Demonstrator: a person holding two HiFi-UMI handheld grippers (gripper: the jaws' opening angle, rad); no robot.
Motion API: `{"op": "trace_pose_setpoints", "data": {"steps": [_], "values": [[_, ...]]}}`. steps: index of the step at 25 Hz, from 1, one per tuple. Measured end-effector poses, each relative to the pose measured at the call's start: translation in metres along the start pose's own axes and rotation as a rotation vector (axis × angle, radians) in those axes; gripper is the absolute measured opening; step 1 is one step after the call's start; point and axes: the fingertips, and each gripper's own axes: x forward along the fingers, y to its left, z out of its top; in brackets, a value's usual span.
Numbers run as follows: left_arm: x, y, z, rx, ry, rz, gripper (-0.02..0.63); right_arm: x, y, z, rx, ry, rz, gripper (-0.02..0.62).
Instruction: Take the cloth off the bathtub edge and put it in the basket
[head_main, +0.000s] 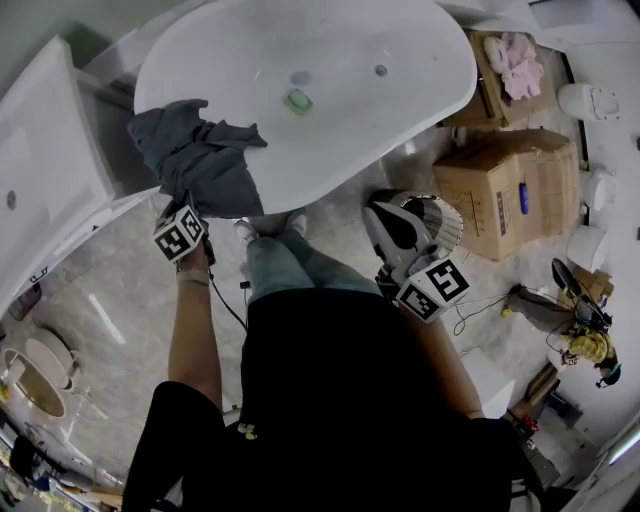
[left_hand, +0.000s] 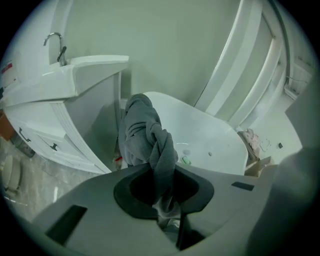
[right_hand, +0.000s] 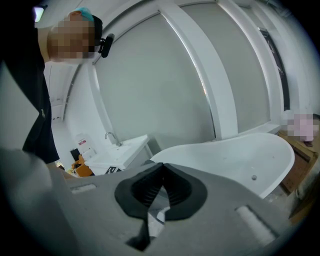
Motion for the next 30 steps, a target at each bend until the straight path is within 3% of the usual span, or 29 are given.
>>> {"op": "trace_pose_setpoints", "data": {"steps": [13,21,30], "values": [[-0.092,-0.050,0.046,0.061,-0.098,-0.123,0.069,-0.008,0.015,0.042,0.016,-0.111,0.059,-0.003],[-0.168,-0.097,0.083,0.100,-0.202,-0.188,0.069,-0.021,0.027,0.066,-0.006,-0.176,0.090,-0.003],[-0.238,-0.143,0.130,0.202,-0.302,-0.298,0.069,-0.042,0.037,0.078,0.000,-0.248,0.046,-0.003]]}}
